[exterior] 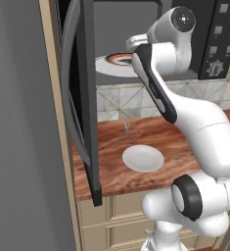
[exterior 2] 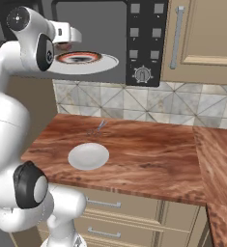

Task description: Pick the onion from the counter and place it in the microwave.

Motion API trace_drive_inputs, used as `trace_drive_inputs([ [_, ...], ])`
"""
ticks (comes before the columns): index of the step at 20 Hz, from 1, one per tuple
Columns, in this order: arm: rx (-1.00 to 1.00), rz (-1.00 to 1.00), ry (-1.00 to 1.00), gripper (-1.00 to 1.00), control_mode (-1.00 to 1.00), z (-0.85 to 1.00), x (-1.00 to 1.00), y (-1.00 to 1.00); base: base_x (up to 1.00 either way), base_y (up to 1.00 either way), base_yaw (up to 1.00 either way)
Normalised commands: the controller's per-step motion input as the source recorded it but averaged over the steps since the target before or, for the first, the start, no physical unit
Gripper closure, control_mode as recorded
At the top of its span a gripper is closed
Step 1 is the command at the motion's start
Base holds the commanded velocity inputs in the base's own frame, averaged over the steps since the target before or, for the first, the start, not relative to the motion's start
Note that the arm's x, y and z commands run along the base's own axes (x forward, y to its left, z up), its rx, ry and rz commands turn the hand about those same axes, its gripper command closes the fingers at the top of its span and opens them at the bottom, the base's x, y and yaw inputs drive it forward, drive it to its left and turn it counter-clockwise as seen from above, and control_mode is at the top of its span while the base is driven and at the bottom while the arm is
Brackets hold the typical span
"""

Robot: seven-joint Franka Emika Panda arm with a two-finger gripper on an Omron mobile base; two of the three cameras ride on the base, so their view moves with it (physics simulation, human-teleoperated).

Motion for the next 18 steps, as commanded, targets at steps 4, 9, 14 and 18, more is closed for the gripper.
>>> trace_drive_inputs([
  [4, -0.02, 0.00, 0.00, 1.00, -1.00, -0.43, 0.50, 0.05, 0.00, 0.00, 0.00],
  [9, 0.00, 0.00, 0.00, 1.00, -1.00, -0.16, 0.60, 0.13, 0.00, 0.00, 0.00],
  [14, 0.00, 0.00, 0.03, 1.00, -1.00, 0.00, 0.65, 0.01, 0.00, 0.00, 0.00],
  [18, 0.00, 0.00, 0.11, 1.00, -1.00, 0.00, 0.56, 0.13, 0.00, 0.00, 0.00],
])
